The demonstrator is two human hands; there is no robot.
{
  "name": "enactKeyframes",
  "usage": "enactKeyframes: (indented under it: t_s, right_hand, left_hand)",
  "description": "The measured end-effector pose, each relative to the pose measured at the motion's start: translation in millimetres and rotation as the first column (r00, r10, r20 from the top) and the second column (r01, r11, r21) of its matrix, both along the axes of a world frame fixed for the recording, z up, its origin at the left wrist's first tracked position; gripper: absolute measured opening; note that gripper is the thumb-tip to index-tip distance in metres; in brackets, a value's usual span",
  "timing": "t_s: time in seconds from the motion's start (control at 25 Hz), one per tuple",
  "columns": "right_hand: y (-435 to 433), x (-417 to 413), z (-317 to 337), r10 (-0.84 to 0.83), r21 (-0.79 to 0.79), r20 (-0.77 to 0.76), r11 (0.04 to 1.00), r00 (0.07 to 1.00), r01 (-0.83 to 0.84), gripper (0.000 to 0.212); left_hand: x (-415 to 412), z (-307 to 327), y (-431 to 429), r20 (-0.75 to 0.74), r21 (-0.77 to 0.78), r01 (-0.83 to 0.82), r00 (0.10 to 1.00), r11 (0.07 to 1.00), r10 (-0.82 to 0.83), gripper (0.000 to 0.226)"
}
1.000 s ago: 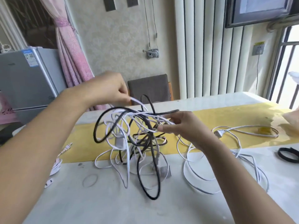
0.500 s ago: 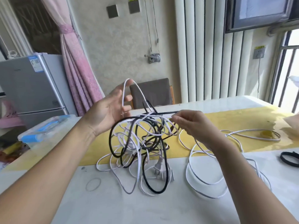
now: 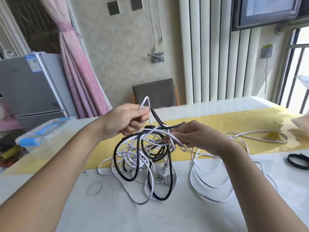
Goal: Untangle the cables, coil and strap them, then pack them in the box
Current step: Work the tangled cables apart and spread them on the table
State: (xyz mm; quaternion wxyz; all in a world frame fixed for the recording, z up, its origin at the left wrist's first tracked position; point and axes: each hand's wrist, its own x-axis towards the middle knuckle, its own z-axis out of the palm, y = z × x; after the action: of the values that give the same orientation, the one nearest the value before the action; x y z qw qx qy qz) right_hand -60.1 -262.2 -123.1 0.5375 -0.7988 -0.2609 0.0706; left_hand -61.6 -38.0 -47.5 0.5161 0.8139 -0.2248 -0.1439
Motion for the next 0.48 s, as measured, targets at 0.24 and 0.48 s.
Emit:
enactKeyframes:
  t_s: [0.24, 0.48]
  right_hand:
    - [1.4, 0.0, 7.8, -0.47, 0.269, 0.2, 0.87, 0.86, 0.413, 0.021]
    - [-13.5, 6.9, 2.7, -0.673, 0.191, 0.238, 0.74, 0.701, 0.645, 0.019]
  left_hand:
    - [14.0, 74.4, 34.3, 0.956, 0.155, -0.692, 0.285, 0.705, 0.07, 0.039]
    - [8.5, -8.3, 32.0, 0.549, 0.331, -0.459, 0.804, 0.825, 0.227, 0.044]
